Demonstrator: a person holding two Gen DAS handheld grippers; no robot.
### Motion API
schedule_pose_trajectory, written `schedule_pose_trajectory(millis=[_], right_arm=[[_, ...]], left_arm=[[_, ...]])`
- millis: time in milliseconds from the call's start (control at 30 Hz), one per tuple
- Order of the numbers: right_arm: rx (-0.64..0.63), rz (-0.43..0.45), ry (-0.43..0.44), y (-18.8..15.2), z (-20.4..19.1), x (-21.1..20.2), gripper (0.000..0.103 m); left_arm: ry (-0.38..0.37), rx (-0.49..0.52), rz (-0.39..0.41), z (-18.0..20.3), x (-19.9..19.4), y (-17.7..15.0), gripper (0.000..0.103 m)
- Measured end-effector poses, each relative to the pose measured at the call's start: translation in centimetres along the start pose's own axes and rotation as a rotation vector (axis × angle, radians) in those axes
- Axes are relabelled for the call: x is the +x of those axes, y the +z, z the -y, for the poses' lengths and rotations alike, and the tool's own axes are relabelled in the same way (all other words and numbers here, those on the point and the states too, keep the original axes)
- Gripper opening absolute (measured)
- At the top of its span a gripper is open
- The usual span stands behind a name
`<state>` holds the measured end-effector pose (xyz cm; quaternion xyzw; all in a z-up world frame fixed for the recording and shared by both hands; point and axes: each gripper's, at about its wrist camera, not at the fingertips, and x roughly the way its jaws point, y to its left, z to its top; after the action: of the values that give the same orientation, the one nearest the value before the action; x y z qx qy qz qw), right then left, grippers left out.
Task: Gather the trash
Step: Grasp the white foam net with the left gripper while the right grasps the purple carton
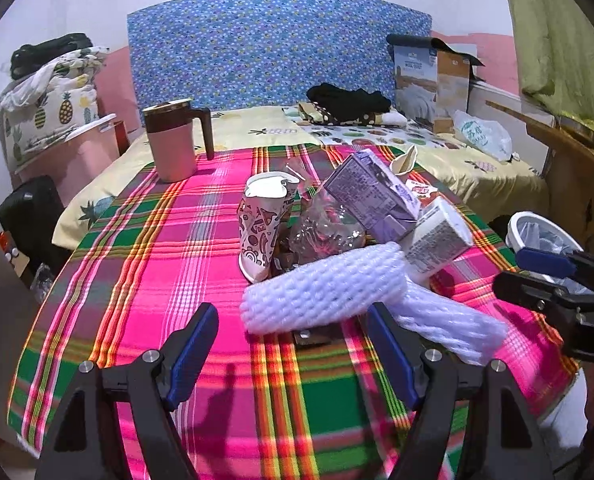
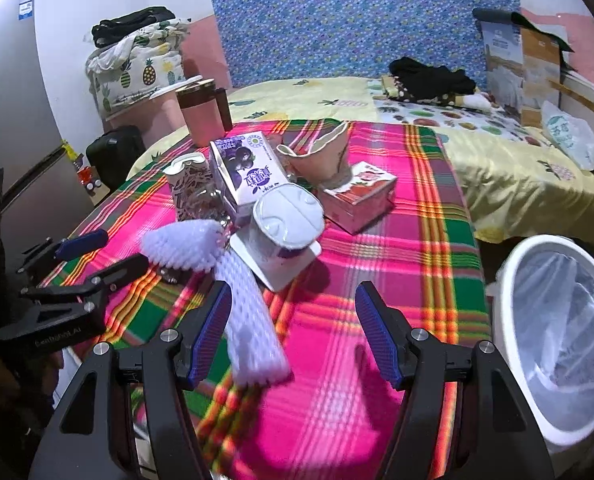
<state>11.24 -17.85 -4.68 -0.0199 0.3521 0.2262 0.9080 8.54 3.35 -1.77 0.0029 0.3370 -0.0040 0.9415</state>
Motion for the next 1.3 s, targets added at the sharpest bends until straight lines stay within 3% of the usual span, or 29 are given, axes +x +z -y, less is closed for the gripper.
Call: schedule_pose_trajectory(millis=[533, 633, 700, 800, 867, 1033, 1100, 1300], right_arm=[[0.034, -0.018, 0.054, 2.4, 0.1, 3.2, 0.066], [0.052, -0.014, 0.065, 2.4, 0.3, 3.1, 0.054], [0.057, -0.011, 0.062, 2.5, 0.3, 3.1, 0.054], [0.065, -0.002, 0.062, 2.6, 0.5, 3.0, 0.054], [0.070, 0.003, 0.064, 2.5, 0.5, 2.7, 0.054], [0.081, 0.022, 0.062, 2.5, 0.7, 1.8, 0.054], [0.085, 0.033, 0.058, 2.6, 0.9, 1.4, 0.054], [0.099, 0.063, 0.040, 2.4, 1.5, 0.2, 0.054]], left_arm=[[-0.072, 0.109, -0.015, 0.4, 3.8, 0.9, 0.084], [-0.077, 0.129, -0.032, 0.6, 4.7, 1.0, 0.084], [-0.081, 0.136, -0.040, 0.7, 5.1, 1.1, 0.084], [-0.103, 0.140, -0.052, 0.8, 5.4, 1.2, 0.073], [-0.113, 0.141, -0.054, 1.0, 5.4, 1.2, 0.053], [-0.126, 0.127, -0.042, 1.2, 4.6, 1.4, 0.026], [-0.129, 0.114, -0.035, 1.1, 4.0, 1.4, 0.021], [-0.127, 0.075, -0.006, 1.1, 2.0, 1.6, 0.019]])
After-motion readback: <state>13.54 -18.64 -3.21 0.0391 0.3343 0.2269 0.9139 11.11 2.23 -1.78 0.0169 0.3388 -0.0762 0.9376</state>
